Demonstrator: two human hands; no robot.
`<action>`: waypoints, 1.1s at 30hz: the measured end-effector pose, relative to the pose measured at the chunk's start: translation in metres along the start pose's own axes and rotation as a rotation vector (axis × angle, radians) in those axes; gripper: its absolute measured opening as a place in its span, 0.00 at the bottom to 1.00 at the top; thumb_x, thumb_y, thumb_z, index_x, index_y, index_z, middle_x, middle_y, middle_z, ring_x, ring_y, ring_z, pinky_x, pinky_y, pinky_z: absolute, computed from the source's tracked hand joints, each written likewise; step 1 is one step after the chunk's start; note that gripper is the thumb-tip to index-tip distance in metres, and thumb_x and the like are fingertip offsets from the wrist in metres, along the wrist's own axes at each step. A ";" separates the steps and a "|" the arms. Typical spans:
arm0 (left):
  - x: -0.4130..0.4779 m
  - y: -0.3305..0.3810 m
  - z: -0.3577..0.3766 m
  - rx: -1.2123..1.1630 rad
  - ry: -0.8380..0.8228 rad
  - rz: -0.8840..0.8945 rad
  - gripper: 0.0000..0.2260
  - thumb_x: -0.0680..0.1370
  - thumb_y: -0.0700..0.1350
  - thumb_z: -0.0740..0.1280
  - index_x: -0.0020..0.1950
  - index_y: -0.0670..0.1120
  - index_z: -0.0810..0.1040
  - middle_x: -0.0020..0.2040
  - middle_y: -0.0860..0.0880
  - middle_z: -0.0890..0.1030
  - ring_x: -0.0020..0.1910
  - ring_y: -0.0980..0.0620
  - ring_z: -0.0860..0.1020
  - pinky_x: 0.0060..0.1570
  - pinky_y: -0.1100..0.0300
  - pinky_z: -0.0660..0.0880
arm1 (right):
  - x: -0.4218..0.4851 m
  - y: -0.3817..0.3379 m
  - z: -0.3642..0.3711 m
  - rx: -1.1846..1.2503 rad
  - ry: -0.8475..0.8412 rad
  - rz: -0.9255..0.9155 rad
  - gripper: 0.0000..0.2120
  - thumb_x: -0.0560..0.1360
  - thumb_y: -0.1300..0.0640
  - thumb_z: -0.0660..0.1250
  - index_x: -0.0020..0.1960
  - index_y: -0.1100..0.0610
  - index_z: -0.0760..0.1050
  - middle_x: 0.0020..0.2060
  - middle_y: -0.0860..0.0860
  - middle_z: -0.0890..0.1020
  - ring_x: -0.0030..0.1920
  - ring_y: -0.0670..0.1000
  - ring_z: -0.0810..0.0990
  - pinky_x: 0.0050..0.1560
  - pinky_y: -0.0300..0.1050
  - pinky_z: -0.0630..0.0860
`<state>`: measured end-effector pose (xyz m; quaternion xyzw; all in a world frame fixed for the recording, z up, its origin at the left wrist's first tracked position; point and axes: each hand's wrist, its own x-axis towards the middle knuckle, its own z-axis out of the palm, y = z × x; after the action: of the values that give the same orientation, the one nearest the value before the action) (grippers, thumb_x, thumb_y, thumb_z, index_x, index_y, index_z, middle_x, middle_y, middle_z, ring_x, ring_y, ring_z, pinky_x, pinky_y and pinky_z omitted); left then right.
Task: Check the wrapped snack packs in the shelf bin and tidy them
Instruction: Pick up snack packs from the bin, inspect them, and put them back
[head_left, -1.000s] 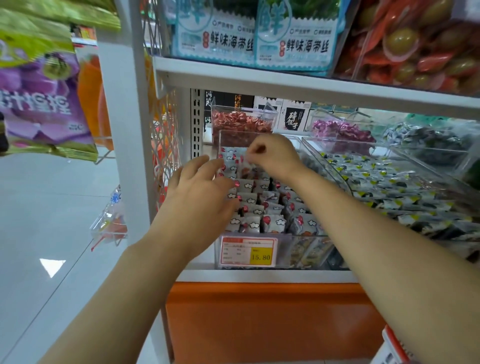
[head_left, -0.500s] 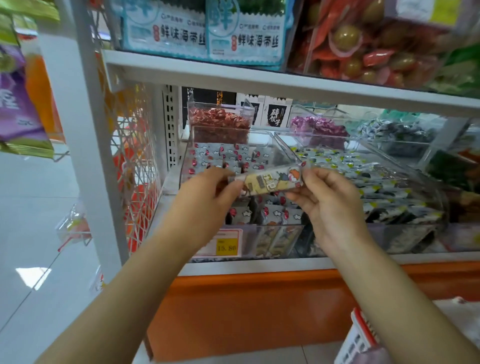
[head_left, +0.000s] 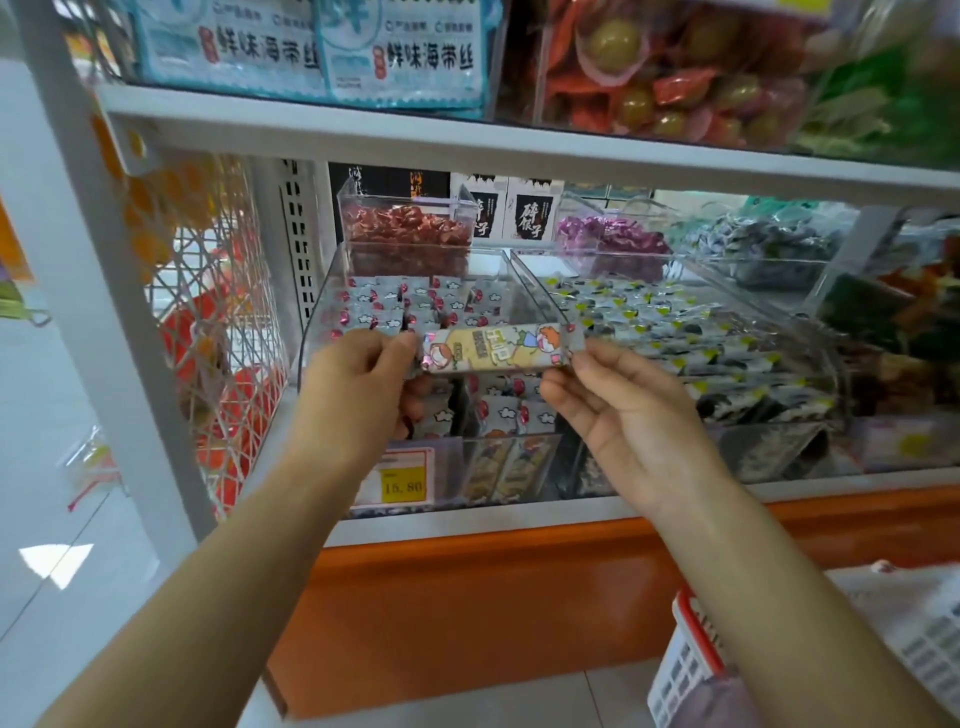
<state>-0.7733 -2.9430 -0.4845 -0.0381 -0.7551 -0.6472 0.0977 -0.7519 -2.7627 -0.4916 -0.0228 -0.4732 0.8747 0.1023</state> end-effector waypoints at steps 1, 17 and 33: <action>0.000 0.000 -0.001 0.026 0.003 0.021 0.13 0.80 0.46 0.60 0.38 0.43 0.74 0.30 0.49 0.79 0.23 0.59 0.73 0.24 0.66 0.72 | 0.000 0.001 0.000 0.003 0.007 -0.005 0.06 0.75 0.70 0.62 0.45 0.64 0.76 0.32 0.55 0.83 0.34 0.51 0.84 0.36 0.39 0.80; 0.001 -0.001 -0.014 -0.217 -0.305 -0.015 0.09 0.78 0.36 0.61 0.38 0.43 0.73 0.32 0.48 0.80 0.29 0.56 0.76 0.30 0.66 0.75 | 0.002 0.001 -0.001 -0.141 0.141 -0.201 0.06 0.76 0.69 0.62 0.45 0.61 0.75 0.35 0.53 0.79 0.32 0.49 0.82 0.35 0.38 0.79; 0.001 -0.001 -0.016 -0.287 -0.233 -0.097 0.04 0.76 0.43 0.65 0.44 0.42 0.76 0.42 0.43 0.83 0.38 0.50 0.83 0.36 0.63 0.79 | -0.002 0.008 0.006 -0.313 -0.015 -0.185 0.13 0.79 0.65 0.58 0.44 0.58 0.80 0.49 0.60 0.82 0.45 0.56 0.83 0.36 0.44 0.81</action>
<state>-0.7728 -2.9591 -0.4829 -0.0899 -0.6620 -0.7435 -0.0284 -0.7523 -2.7720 -0.4951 0.0119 -0.6045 0.7773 0.1739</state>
